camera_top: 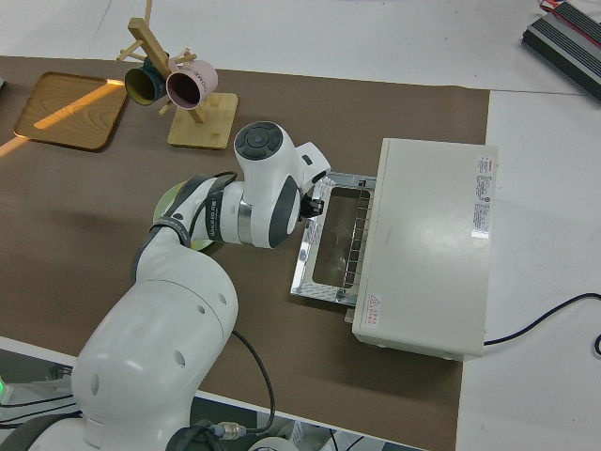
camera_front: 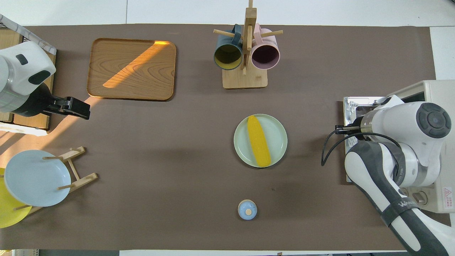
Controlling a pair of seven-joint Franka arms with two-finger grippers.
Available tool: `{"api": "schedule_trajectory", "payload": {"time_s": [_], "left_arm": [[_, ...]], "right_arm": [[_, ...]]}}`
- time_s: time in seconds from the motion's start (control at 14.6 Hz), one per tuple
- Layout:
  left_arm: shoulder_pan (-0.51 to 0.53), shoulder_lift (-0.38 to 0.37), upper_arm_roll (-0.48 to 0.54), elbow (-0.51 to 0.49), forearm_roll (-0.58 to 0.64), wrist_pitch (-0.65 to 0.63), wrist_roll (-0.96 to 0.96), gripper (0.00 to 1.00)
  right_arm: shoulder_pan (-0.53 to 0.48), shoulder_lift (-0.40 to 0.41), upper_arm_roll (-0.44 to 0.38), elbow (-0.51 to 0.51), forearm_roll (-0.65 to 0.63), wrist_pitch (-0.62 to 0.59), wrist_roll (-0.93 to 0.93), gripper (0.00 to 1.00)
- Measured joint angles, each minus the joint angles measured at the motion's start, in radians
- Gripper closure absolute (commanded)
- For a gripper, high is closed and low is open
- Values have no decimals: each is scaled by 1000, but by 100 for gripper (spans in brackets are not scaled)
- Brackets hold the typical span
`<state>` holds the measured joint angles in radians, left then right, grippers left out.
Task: Put corn in oven
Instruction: 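Pull the toaster oven door open with the right gripper, then grasp the edge of the green plate with the right gripper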
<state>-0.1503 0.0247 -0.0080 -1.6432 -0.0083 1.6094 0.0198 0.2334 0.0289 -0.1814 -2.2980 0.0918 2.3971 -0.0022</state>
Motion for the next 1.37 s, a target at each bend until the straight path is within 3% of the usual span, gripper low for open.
{"api": "schedule_trajectory", "payload": {"time_s": [0.27, 0.34, 0.41, 0.48, 0.62, 0.68, 0.96, 1.16, 1.37], "left_arm": [[0, 10, -1, 96, 0, -75, 0, 0], [0, 11, -1, 99, 0, -77, 0, 0], [0, 13, -1, 99, 0, -77, 0, 0], [0, 16, -1, 99, 0, -77, 0, 0], [0, 18, -2, 98, 0, -77, 0, 0], [0, 18, -2, 98, 0, -77, 0, 0], [0, 18, -3, 93, 0, -77, 0, 0], [0, 17, -3, 93, 0, -77, 0, 0], [1, 17, -3, 93, 0, -77, 0, 0]], "right_arm": [[112, 2, -1, 34, 24, 7, 151, 100], [153, 5, -1, 54, 24, 0, 236, 79], [195, 10, -1, 78, 24, -5, 313, 39], [237, 17, 0, 103, 22, -9, 364, 41], [294, 33, 1, 135, 20, -15, 405, 57], [305, 38, 1, 141, 20, -18, 406, 60], [434, 83, 0, 169, 19, -20, 528, 60], [547, 198, 1, 278, 19, -19, 645, 60], [588, 319, 0, 346, 5, 29, 676, 61]]}}
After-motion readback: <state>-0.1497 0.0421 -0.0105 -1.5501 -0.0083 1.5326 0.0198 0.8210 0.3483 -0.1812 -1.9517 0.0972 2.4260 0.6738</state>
